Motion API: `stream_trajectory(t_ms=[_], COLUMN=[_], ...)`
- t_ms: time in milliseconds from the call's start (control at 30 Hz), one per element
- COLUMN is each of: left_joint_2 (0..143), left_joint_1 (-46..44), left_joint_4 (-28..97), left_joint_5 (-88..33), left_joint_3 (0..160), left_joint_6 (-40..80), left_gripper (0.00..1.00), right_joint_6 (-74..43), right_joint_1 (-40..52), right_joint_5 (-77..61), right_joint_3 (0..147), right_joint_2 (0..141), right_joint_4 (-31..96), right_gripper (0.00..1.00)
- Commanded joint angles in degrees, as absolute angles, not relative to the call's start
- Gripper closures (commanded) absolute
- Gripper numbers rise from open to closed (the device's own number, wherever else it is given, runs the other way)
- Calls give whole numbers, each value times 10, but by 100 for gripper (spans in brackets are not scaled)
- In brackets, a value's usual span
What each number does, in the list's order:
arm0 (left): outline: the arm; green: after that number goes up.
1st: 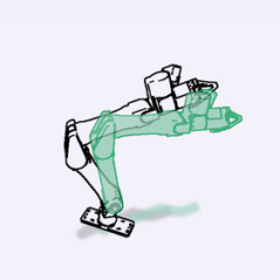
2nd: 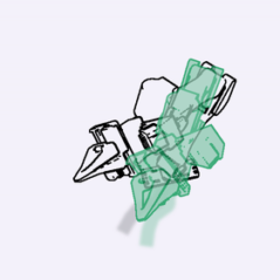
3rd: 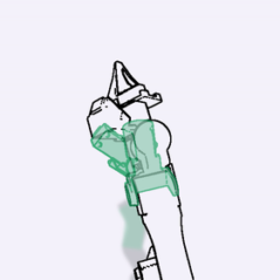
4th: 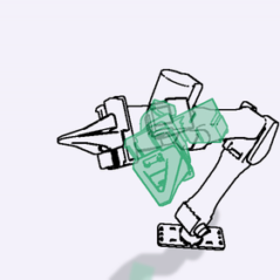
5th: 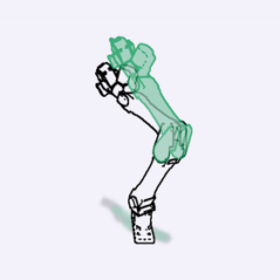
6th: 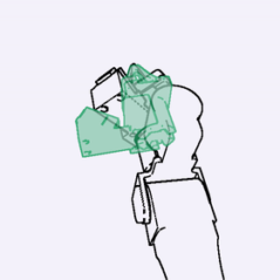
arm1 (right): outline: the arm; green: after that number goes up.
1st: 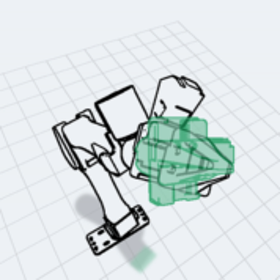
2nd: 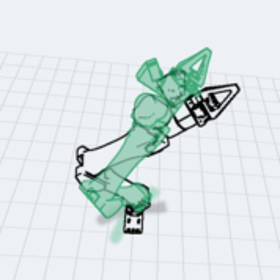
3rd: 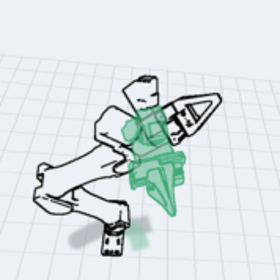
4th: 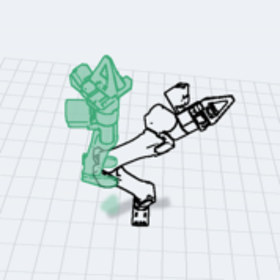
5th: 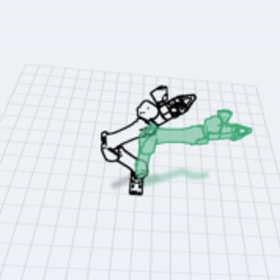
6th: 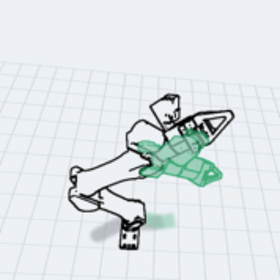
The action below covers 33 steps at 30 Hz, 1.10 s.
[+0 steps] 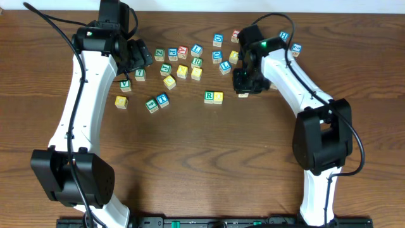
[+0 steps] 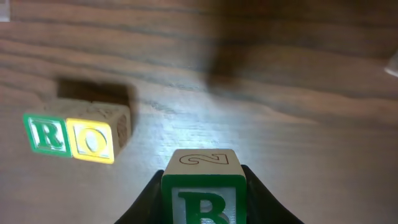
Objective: Spell out ROBOT
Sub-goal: 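Carry the green B block left toward the O block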
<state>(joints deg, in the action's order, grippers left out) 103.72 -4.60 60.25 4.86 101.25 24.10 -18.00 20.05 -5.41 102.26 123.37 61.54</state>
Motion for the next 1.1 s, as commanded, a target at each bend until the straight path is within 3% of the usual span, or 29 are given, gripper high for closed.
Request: stream_trajectory(t_ms=[0,200,1067], left_joint_2=[1027,1027,1027], left_joint_1=[-44,-44,-44], left_joint_4=[606,606,606], left_joint_5=[56,56,56], left_joint_3=[1013,1013,1013], left_joint_6=[236,236,236], left_gripper=[0,0,0], right_joint_6=[-193,-209,-263], right_joint_1=[215,227,252], right_joint_5=[-56,-30,-1], right_joint_3=[999,954,925], right_joint_2=[1239,1239,1239], right_joint_4=[579,521,485], right_gripper=[79,80,75])
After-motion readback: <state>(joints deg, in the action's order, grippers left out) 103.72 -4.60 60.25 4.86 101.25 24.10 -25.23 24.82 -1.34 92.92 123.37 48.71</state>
